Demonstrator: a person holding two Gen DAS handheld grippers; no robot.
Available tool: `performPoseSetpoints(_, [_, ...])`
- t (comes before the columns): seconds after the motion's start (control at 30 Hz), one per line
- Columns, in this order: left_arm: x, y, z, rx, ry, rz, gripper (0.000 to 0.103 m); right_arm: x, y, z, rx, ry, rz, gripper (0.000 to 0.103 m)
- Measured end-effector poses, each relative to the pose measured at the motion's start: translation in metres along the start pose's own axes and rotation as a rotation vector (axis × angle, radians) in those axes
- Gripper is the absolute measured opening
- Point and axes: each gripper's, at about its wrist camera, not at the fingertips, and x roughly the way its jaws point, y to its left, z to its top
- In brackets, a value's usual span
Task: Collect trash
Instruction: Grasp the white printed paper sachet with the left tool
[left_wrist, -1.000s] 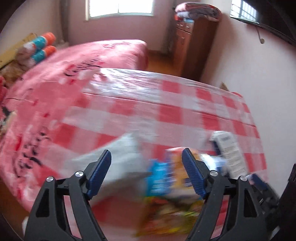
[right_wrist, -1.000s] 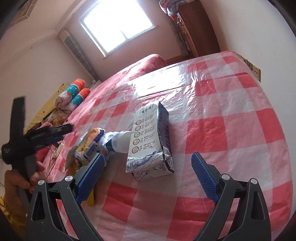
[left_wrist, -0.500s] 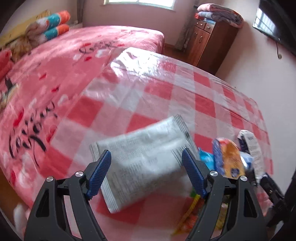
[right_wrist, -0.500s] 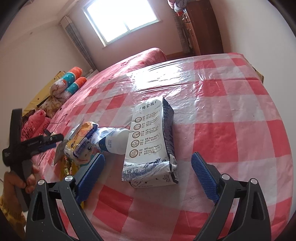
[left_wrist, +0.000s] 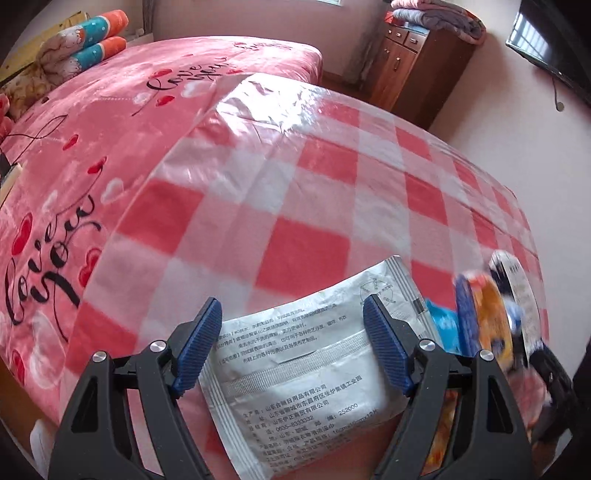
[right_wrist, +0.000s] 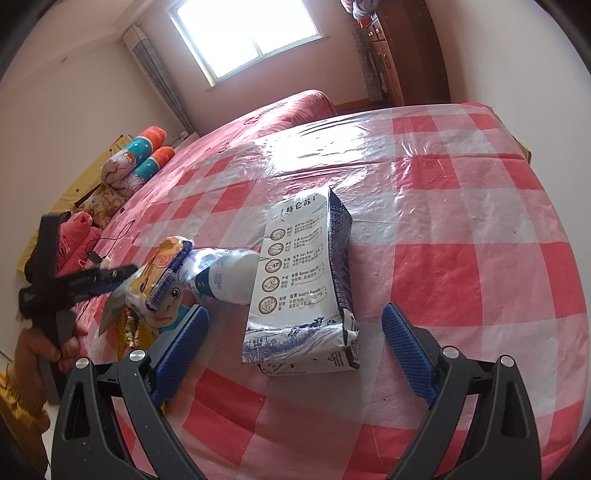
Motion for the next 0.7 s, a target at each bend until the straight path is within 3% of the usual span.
performPoseSetpoints(0.17, [-0.020, -0.009, -0.028, 0.059, 0.054, -0.053, 0.079, 0.000, 0.000, 0.000, 0.000, 0.000, 0.000, 0.094])
performPoseSetpoints(0.27, [-0.042, -0.013, -0.037, 0.149, 0.020, -0.068, 0.079, 0.000, 0.000, 0.000, 0.000, 0.001, 0.001, 0.094])
performPoseSetpoints(0.33, [-0.057, -0.025, -0.047, 0.318, -0.009, -0.035, 0.079, 0.000, 0.002, 0.000, -0.002, 0.002, 0.001, 0.095])
performPoseSetpoints(0.43, [-0.061, -0.041, -0.064, 0.537, 0.011, 0.010, 0.080, 0.000, 0.004, -0.001, -0.009, 0.004, 0.001, 0.096])
performPoseSetpoints(0.53, [-0.059, -0.055, -0.072, 0.704, 0.023, 0.054, 0.080, 0.001, 0.006, -0.001, -0.015, 0.006, -0.002, 0.096])
performPoseSetpoints(0.7, [-0.045, -0.057, -0.061, 0.738, 0.068, -0.019, 0.081, 0.001, 0.008, -0.002, -0.016, 0.008, 0.010, 0.096])
